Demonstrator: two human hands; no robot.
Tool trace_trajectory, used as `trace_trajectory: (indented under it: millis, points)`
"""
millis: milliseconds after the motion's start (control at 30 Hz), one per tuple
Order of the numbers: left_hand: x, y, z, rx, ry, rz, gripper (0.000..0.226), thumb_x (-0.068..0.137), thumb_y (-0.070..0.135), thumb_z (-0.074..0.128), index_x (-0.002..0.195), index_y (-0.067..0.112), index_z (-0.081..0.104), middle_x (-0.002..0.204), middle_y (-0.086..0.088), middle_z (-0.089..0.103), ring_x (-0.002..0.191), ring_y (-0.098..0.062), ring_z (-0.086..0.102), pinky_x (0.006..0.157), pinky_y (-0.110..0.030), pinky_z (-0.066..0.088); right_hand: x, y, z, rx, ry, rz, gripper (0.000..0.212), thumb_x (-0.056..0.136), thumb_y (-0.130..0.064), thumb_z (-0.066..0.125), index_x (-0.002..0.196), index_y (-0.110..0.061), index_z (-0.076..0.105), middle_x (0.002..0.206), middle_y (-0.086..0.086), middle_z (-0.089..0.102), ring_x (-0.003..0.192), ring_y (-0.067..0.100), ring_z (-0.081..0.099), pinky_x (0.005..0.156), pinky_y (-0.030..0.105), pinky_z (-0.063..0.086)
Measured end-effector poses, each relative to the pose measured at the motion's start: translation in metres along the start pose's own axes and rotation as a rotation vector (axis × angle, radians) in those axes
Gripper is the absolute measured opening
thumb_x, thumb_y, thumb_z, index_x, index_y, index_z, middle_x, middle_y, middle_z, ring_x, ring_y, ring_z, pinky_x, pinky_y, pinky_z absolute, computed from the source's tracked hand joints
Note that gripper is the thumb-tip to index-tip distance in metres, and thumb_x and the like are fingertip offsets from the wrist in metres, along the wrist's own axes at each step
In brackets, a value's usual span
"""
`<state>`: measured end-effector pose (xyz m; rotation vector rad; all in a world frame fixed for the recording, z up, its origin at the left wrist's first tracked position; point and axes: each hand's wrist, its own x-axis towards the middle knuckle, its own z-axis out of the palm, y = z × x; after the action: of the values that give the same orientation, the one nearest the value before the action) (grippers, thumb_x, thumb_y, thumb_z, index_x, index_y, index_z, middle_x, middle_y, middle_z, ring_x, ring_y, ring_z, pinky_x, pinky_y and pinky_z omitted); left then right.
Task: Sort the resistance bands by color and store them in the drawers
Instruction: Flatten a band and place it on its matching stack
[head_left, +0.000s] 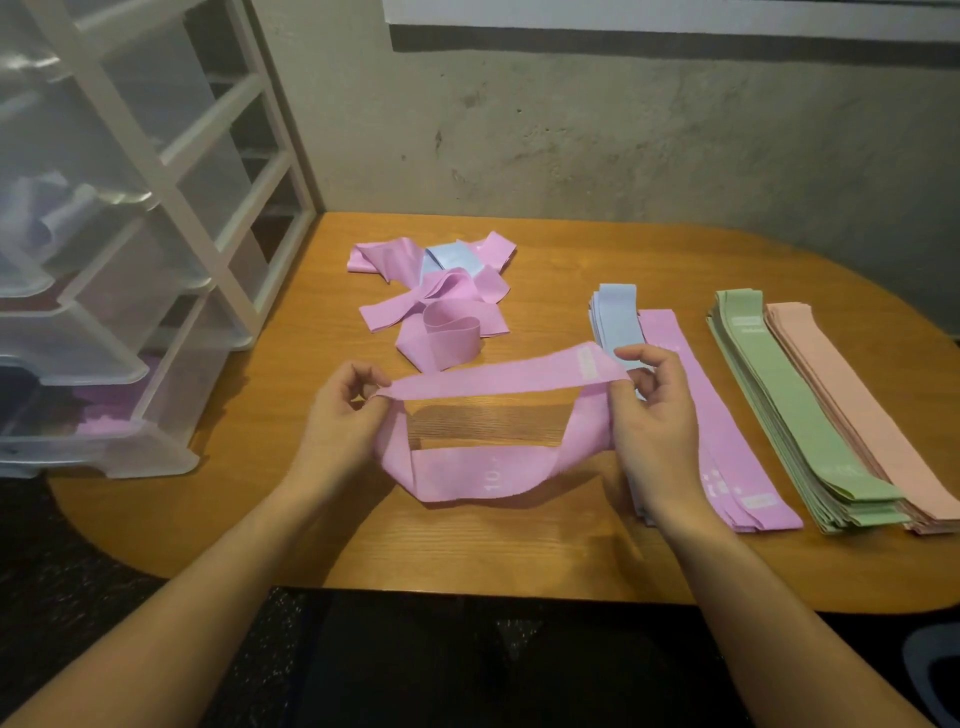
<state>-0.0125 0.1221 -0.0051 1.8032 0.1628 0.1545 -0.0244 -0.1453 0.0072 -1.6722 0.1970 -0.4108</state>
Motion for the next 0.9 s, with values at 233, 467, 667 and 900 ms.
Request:
trace_trajectory:
  millis: [233,467,667,900]
  points:
    - [-0.010,-0.016,0.012,0.115,-0.055,0.126,0.033,0.102,0.001,0.041,0.119,0.028,0.050,0.105,0.032,0.057,0.096,0.012,0.054,0.080,-0.011,0.042,-0.011,-0.011,0.005,-0.039,-0.097,-0.063,0.043,0.104,-0.002,0.038,0.136,-0.029,0.051,0.123,-0.037,0.050,0.109,-0.025,0.047,0.086,0.000,0.038]
    - [-0.016,-0.018,0.020,0.036,-0.042,0.136,0.047,0.084,0.012,0.036,0.126,0.022,0.055,0.110,0.028,0.058,0.107,0.000,0.057,0.089,-0.013,0.045,-0.011,-0.017,0.007,0.114,-0.120,-0.035,0.038,0.105,-0.001,0.039,0.131,-0.025,0.051,0.108,-0.032,0.059,0.091,-0.015,0.058,0.075,0.008,0.047]
    - [-0.018,-0.016,0.024,0.078,-0.273,0.101,0.051,0.093,-0.005,0.049,0.117,0.040,0.055,0.125,0.010,0.058,0.113,0.006,0.056,0.085,-0.006,0.043,-0.009,-0.019,0.002,0.193,-0.222,-0.024,0.040,0.093,0.001,0.058,0.117,-0.031,0.057,0.115,-0.009,0.057,0.092,-0.003,0.059,0.077,0.015,0.049]
    - [-0.024,0.004,0.048,0.187,-0.594,0.264,0.073,0.082,0.037,0.067,0.148,0.041,0.036,0.152,0.022,0.038,0.143,0.002,0.033,0.114,-0.024,0.030,-0.014,-0.028,0.014,0.174,-0.412,-0.100,0.043,0.085,0.001,0.060,0.115,-0.029,0.061,0.108,-0.028,0.062,0.104,-0.001,0.059,0.086,0.017,0.048]
